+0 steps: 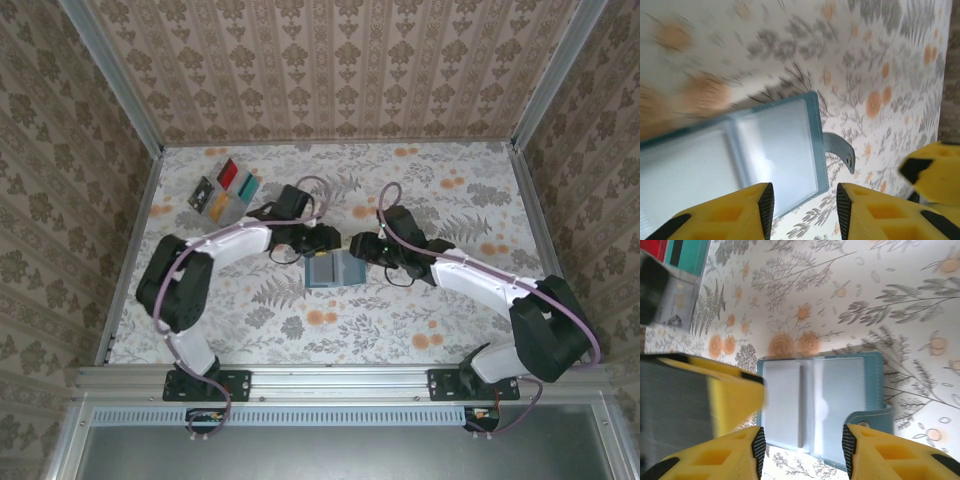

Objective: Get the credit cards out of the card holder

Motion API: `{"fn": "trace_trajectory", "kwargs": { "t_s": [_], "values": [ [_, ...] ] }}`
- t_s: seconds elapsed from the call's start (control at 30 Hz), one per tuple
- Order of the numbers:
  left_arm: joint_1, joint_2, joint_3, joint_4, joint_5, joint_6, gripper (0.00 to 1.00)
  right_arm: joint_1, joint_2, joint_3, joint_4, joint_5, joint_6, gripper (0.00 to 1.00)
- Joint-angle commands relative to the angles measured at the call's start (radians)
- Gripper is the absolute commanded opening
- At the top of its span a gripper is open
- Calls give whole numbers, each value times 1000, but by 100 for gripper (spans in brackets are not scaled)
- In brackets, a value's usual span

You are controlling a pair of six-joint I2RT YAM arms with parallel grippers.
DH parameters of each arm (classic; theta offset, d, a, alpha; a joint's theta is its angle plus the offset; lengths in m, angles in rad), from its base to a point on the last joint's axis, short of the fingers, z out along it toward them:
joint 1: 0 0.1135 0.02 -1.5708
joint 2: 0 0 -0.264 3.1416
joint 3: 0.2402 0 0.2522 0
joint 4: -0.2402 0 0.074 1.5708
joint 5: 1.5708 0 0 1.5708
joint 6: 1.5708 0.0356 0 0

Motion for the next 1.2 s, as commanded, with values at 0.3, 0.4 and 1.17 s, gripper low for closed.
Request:
{"fn": "trace_trajectory", "kwargs": {
  "t_s": [0.3,0.4,1.17],
  "values": [
    [140,-195,-226,-73,-126,-27,46,140,315,289,-249,29,-60,49],
    [140,-196,-253,-43,-95,-48,47,142,377,338,-292,28,-64,48],
    [44,-66,-187,16,-11,-75,42,124,501,355,-349,87,-69,29]
  ]
}}
